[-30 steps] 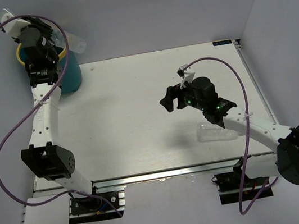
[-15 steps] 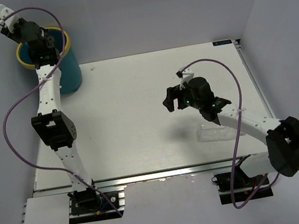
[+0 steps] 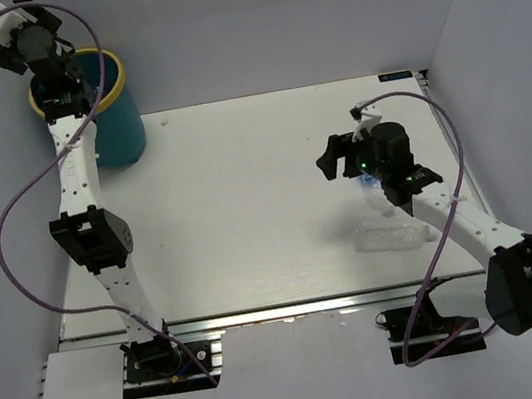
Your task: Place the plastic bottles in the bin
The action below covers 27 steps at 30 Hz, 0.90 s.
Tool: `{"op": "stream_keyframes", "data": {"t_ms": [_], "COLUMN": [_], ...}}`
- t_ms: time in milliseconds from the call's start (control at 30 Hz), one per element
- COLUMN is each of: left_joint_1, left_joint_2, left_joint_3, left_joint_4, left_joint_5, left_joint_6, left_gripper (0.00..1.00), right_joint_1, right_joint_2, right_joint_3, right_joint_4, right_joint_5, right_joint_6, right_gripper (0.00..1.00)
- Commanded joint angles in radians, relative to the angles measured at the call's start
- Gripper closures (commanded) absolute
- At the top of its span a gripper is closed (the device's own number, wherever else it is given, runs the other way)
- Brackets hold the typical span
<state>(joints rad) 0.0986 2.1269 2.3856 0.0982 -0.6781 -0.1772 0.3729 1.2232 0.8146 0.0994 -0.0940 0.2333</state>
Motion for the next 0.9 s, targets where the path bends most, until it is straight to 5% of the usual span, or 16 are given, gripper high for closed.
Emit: {"op": "stream_keyframes", "data": {"t_ms": [0,133,267,300,400,533,667,867], "left_joint_1": [-0.002,-0.002,-0.013,-0.02,-0.104,-0.304,-0.332,-0.353], "left_joint_2": [-0.163,-0.313,-0.488,-0.522,-0.619,-0.662,-0.69,-0.645], "left_joint_3": [0.031,-0.13,-0.539,-0.762,-1.08,-1.228,-1.359,-1.347], "left_joint_4": [-0.133,-0.222,-0.122,-0.003,0.115,0.02,0.093,0.104], "left_joint_5": [0.21,0.458,0.812,0.921,0.942,0.89,0.982,1.001], "left_joint_6": [-0.152,-0.338,-0.54,-0.56,-0.569,-0.424,-0.418,-0.444], "left_gripper": [0.02,0.02,0.02,0.02,0.02,0.02,0.02,0.02], "right_joint_1": [-0.075,-0.15,-0.218,-0.221,-0.226,-0.232,-0.238,-0.238], "right_joint_2": [-0.007,0.024,0.081,0.11,0.188,0.278,0.357,0.366], "right_joint_3": [-0.002,-0.029,-0.048,-0.054,-0.045,0.001,0.023,0.044], "right_joint_4": [-0.084,-0.098,-0.11,-0.11,-0.084,-0.098,-0.127,-0.116], "right_joint_5": [0.051,0.151,0.189,0.224,0.202,0.212,0.231,0.183], "right_joint_6": [-0.022,-0.057,-0.06,-0.087,-0.117,-0.071,-0.052,-0.066], "right_gripper": [0.11,0.11,0.11,0.11,0.11,0.11,0.14,0.42]}}
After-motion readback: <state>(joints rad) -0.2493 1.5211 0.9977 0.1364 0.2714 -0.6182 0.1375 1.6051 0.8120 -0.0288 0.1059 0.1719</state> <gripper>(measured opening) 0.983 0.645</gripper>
